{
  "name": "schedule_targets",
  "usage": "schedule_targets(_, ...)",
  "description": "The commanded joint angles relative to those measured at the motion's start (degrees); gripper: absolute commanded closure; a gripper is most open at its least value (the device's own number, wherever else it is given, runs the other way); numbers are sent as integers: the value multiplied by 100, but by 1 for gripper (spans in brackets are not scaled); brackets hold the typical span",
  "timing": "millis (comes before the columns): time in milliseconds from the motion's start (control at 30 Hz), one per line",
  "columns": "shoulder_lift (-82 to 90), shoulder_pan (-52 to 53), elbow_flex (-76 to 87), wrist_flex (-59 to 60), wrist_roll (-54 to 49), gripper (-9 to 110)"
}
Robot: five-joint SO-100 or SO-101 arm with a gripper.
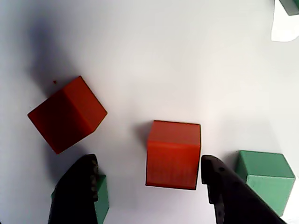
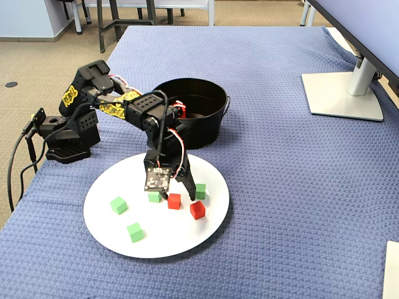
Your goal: Pick up the red cubes from the white plate and place them in the black recipient
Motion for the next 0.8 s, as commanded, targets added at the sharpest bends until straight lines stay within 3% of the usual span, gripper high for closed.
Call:
schedule_targets(0, 97, -141, -352, -88, 79, 80)
schedule_targets(300, 9, -132, -360, -132, 70, 85)
schedule_targets(533, 0, -114, -360, -185, 123, 101)
schedule_targets(767, 439, 35, -281, -193, 396, 101)
